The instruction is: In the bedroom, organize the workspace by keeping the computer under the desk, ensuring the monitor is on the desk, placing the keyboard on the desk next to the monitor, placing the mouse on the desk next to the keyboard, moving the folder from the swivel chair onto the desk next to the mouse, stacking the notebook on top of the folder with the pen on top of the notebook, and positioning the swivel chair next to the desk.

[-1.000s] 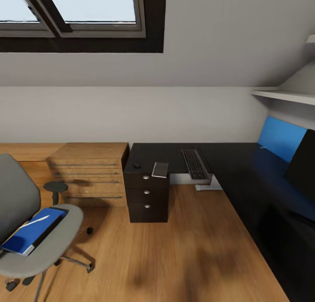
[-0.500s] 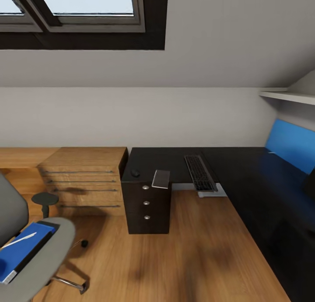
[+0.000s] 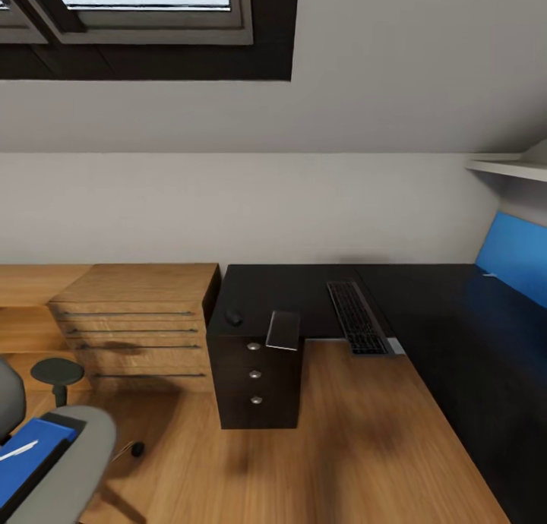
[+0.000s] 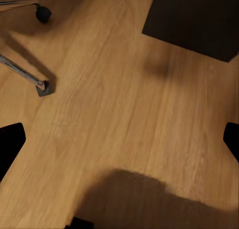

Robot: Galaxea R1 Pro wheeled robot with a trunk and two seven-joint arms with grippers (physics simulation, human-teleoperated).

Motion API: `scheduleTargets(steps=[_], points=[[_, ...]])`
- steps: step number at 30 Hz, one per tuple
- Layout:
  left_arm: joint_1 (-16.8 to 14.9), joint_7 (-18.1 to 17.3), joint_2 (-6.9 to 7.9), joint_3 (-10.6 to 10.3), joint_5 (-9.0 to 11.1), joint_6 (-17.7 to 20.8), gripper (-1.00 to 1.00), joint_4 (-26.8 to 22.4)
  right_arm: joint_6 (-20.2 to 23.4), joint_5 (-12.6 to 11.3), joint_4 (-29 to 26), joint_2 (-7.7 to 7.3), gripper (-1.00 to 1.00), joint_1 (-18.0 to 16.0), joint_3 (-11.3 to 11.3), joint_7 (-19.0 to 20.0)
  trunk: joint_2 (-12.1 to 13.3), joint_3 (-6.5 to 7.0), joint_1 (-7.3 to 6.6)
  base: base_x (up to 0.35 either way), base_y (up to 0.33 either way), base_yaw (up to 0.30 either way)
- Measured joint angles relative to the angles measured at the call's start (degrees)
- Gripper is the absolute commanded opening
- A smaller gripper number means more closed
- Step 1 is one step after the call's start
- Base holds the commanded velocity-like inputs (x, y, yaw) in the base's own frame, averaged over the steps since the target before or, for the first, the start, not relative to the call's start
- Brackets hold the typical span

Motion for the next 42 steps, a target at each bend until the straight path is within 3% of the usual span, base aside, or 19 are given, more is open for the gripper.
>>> scheduleTargets(steps=[16, 29, 42], points=[[0.0, 0.0, 0.07, 0.0, 0.0, 0.01, 1.0, 0.0, -0.05, 0.28, 0.0, -0.07, 1.0, 0.0, -0.05, 0.06, 0.01, 0.0, 0.03, 0.052, 0.014, 0.0], [0.0, 0.0, 0.0, 0.0, 0.0, -0.01, 1.0, 0.0, -0.07, 0.28, 0.0, -0.09, 1.0, 0.0, -0.04, 0.07, 0.01, 0.0, 0.03, 0.0, 0.24, 0.0], [0.0, 0.0, 0.0, 0.0, 0.0, 0.01, 1.0, 0.0, -0.09, 0.32, 0.0, -0.24, 1.0, 0.0, -0.05, 0.07, 0.01, 0.0, 0.03, 0.0, 0.043, 0.0]])
